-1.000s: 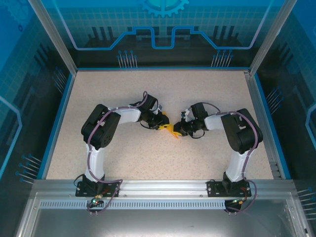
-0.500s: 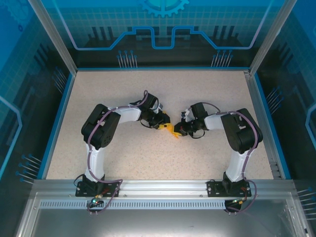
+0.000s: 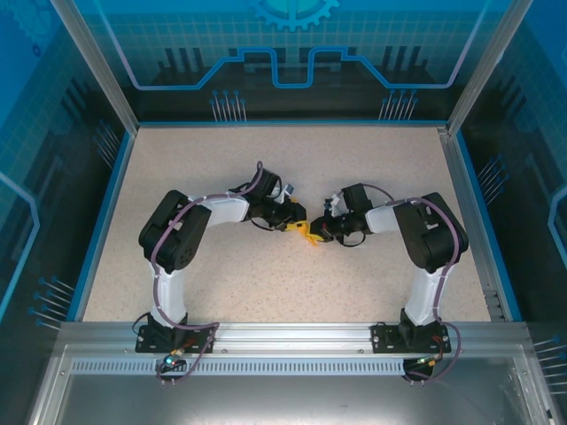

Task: Fold a paper plane with a square sheet of paper (pick it up from the middle)
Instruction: Fold the wing for the fifth time at the center of the table.

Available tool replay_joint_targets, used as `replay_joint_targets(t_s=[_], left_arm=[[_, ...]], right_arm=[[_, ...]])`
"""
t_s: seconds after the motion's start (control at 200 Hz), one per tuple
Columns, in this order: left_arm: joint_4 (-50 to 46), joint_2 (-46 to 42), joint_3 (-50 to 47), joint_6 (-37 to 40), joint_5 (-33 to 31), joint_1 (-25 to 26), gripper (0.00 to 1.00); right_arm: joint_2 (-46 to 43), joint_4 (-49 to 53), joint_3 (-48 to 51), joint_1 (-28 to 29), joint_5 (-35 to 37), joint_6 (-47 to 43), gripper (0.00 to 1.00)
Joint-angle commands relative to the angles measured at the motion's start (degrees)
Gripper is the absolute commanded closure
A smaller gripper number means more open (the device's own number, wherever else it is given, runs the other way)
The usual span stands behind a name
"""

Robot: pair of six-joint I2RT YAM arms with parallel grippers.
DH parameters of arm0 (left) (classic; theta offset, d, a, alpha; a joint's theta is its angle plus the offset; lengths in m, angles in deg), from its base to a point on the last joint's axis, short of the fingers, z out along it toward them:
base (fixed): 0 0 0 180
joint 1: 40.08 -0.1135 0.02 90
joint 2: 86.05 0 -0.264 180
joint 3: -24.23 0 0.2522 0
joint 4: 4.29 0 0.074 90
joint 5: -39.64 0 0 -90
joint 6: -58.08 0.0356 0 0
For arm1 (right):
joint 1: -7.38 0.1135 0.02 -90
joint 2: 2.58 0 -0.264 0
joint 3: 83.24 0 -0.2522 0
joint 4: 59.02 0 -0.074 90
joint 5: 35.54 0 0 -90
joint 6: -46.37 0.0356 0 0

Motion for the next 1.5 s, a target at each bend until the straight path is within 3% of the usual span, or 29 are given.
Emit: replay_joint_targets(t_s=[0.0, 0.935, 1.065, 1.496], left_arm=[[0.46, 0.81, -0.70, -0.35, 0.56, 0.40, 0.66], [-8.56, 4.76, 2.82, 1.01, -6.50, 0.81, 0.73], [-10.46, 5.15, 3.47, -0.08, -7.13, 0.76, 0.73], [-14.14, 5.72, 5.24, -0.02, -8.17, 0.85, 0.73]], right_arm=[[1.46, -0.25, 0.43, -0.99, -0.87, 1.74, 1.00], [3.19, 2.38, 0.02, -1.62, -0.34, 2.36, 1.00], [1.91, 2.79, -0.57, -1.51, -0.35, 1.28, 0.94], [-4.49, 17.64, -5.09, -0.69, 2.52, -11.67, 0.83]])
